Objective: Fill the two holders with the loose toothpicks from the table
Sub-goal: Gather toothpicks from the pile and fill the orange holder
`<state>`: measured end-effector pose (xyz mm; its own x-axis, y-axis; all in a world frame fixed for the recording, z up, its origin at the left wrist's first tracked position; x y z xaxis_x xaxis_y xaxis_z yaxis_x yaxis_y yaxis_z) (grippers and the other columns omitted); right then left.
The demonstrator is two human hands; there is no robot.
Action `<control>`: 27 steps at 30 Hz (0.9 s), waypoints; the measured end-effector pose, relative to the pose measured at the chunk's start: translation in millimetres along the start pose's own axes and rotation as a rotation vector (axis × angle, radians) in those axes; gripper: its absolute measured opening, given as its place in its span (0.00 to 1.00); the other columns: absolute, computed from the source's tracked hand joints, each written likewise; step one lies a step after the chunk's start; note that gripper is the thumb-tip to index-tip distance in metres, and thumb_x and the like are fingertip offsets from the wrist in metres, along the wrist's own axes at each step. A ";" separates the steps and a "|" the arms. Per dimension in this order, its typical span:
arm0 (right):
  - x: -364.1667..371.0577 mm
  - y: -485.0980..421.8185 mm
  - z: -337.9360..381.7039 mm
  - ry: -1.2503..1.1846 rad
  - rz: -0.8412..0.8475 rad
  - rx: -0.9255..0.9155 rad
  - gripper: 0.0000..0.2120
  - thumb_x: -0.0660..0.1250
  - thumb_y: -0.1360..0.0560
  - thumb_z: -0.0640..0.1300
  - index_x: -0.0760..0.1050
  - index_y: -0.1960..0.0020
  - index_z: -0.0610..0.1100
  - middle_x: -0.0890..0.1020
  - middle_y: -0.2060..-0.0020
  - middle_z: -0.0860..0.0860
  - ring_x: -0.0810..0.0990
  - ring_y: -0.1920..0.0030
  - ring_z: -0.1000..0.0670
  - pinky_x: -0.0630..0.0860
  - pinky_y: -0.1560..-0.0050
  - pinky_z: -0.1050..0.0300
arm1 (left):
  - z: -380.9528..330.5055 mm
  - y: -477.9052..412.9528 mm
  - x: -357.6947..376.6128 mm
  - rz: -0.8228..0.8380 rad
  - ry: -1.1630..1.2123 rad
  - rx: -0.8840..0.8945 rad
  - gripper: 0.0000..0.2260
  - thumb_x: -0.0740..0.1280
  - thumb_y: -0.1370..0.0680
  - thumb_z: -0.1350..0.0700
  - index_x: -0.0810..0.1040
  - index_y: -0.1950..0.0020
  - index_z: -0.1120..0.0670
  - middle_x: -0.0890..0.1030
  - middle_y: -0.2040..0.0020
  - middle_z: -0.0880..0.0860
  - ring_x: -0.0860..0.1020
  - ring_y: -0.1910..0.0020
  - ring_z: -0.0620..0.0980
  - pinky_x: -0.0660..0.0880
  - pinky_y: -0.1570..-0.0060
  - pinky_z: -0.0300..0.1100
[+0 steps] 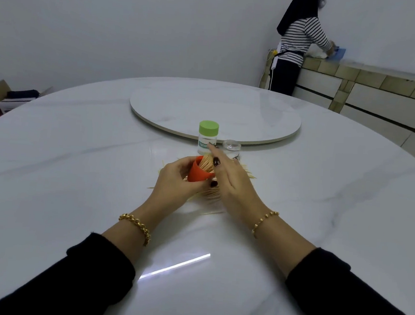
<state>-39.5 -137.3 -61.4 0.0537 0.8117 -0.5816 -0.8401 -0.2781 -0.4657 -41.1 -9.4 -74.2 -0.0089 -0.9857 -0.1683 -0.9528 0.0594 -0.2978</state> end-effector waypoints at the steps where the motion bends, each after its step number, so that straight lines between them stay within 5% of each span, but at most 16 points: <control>1: 5.2 3.3 4.0 0.020 0.031 -0.019 0.28 0.45 0.22 0.54 0.61 0.25 0.47 0.70 0.30 0.54 0.64 0.29 0.59 0.49 0.24 0.46 | -0.8 0.4 0.5 0.009 -0.014 0.005 0.18 0.76 0.32 0.62 0.79 0.46 0.48 0.83 0.50 0.46 0.81 0.50 0.41 0.76 0.50 0.33; 9: 3.9 9.9 29.9 0.402 -0.019 -0.269 0.27 0.45 0.21 0.53 0.60 0.25 0.46 0.62 0.25 0.51 0.55 0.24 0.55 0.43 0.25 0.44 | -5.9 1.5 2.5 0.034 -0.058 0.023 0.13 0.70 0.30 0.64 0.80 0.49 0.50 0.83 0.58 0.44 0.80 0.59 0.38 0.74 0.59 0.31; 15: 1.6 3.0 13.4 0.645 0.016 -0.136 0.32 0.38 0.24 0.59 0.60 0.25 0.49 0.56 0.24 0.55 0.46 0.23 0.56 0.40 0.27 0.38 | -3.7 3.2 5.3 0.074 -0.037 0.024 0.17 0.74 0.32 0.65 0.80 0.47 0.47 0.84 0.53 0.44 0.81 0.51 0.41 0.76 0.52 0.34; 27: -2.7 9.8 -3.3 0.203 0.022 0.059 0.31 0.43 0.24 0.60 0.58 0.24 0.49 0.64 0.26 0.53 0.56 0.26 0.58 0.45 0.25 0.45 | -3.0 2.4 2.5 0.038 -0.018 0.015 0.19 0.76 0.32 0.62 0.80 0.43 0.50 0.83 0.49 0.45 0.80 0.49 0.39 0.75 0.49 0.32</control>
<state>-46.1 -143.9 -66.5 0.1377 0.6842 -0.7162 -0.8719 -0.2593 -0.4154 -44.3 -12.1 -72.5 -0.0390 -0.9796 -0.1969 -0.9472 0.0990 -0.3050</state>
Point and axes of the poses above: each hand's wrist, its own y-axis away from the middle knuckle, its own x-axis out of the palm, z = x × y, the point moved 6 cm from there along -y, towards the middle knuckle
